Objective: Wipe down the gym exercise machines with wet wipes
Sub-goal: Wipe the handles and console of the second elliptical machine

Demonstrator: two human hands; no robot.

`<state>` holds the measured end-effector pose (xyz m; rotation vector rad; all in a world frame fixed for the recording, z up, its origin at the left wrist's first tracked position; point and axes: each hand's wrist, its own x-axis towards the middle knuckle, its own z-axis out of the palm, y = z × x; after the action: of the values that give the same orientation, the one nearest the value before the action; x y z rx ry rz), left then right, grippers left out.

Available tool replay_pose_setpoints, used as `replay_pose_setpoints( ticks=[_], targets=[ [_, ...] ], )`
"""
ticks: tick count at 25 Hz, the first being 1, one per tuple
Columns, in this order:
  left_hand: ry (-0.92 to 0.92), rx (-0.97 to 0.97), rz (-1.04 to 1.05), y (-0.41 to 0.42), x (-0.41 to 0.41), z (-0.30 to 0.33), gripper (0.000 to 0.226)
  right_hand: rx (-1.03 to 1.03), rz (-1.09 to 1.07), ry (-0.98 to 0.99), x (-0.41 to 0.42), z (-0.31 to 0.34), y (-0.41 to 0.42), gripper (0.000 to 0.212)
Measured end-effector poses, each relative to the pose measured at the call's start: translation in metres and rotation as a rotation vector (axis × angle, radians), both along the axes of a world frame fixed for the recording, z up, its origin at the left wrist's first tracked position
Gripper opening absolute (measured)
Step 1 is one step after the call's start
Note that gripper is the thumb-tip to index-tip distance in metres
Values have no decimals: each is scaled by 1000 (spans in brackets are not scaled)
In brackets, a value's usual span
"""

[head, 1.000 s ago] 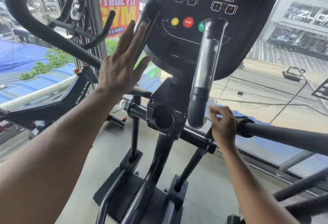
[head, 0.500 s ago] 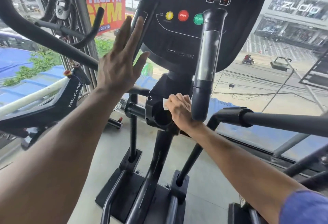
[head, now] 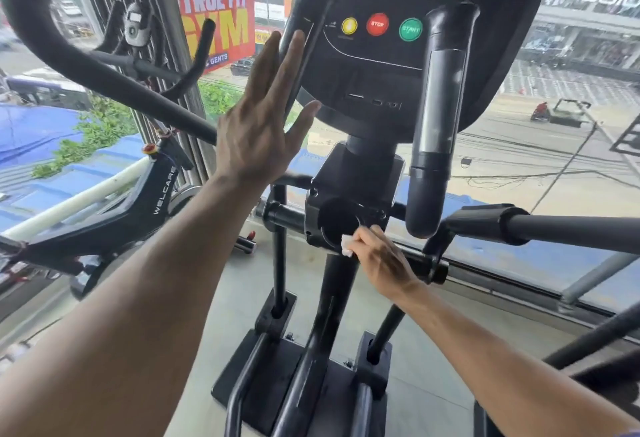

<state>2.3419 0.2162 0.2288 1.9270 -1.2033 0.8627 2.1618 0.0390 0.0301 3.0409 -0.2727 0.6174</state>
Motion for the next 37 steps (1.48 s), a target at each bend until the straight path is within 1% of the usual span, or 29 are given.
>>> replay_pose_setpoints(
  ticks=[2,3,4,6,8,10,12,14,15,17,19,21,23,25,26,28,30,31,33,34,35,37],
  targets=[
    [-13,-7,-11,0,-1,1,71,20,52,-139,46,32,5,22],
    [-9,-9,-13,-1,-2,1,71,36,22,-192,69,47,4,22],
    [-3,-10,-10,0,-1,1,70,42,-22,-218,89,56,2,23],
    [-7,-12,9,1,-1,2,71,25,-110,-208,115,59,-2,28],
    [-16,-13,11,1,-1,2,73,-80,-85,-167,122,49,-7,28],
    [-9,-10,2,0,-1,2,78,-262,40,-114,120,43,-9,27],
    [-5,-15,2,1,0,2,82,-469,169,-25,118,38,-6,26],
    [-6,-19,16,1,0,2,84,-666,219,153,116,29,7,25],
    [-8,-19,22,1,0,2,84,-740,221,266,117,23,14,24],
    [-7,-12,25,1,-2,2,84,-795,237,451,115,1,20,19],
    [-2,-9,31,2,-1,2,84,-785,225,565,111,-18,20,14],
    [-1,-12,28,2,-1,2,83,-699,205,551,106,-25,18,7],
    [-7,-18,23,1,0,2,82,-589,109,466,100,-9,12,12],
    [-4,-20,21,0,1,2,82,-449,-11,486,90,24,7,22],
    [-5,-22,24,1,1,1,81,-429,-34,496,88,33,3,27],
    [-2,-25,29,1,1,1,82,-476,-66,507,90,40,2,32],
    [1,-28,24,1,1,1,82,-487,-132,619,97,37,9,31],
    [-2,-26,21,1,1,1,82,-490,-156,723,102,36,14,30],
    [-8,-13,22,0,-1,2,82,-523,-120,899,106,38,21,28],
    [-5,-4,28,0,0,1,82,-506,-88,922,107,40,22,27],
    [-2,4,32,0,0,2,82,-436,-70,895,106,42,22,25],
    [-13,6,40,0,2,1,83,-196,-113,774,108,36,17,23]
  ],
)
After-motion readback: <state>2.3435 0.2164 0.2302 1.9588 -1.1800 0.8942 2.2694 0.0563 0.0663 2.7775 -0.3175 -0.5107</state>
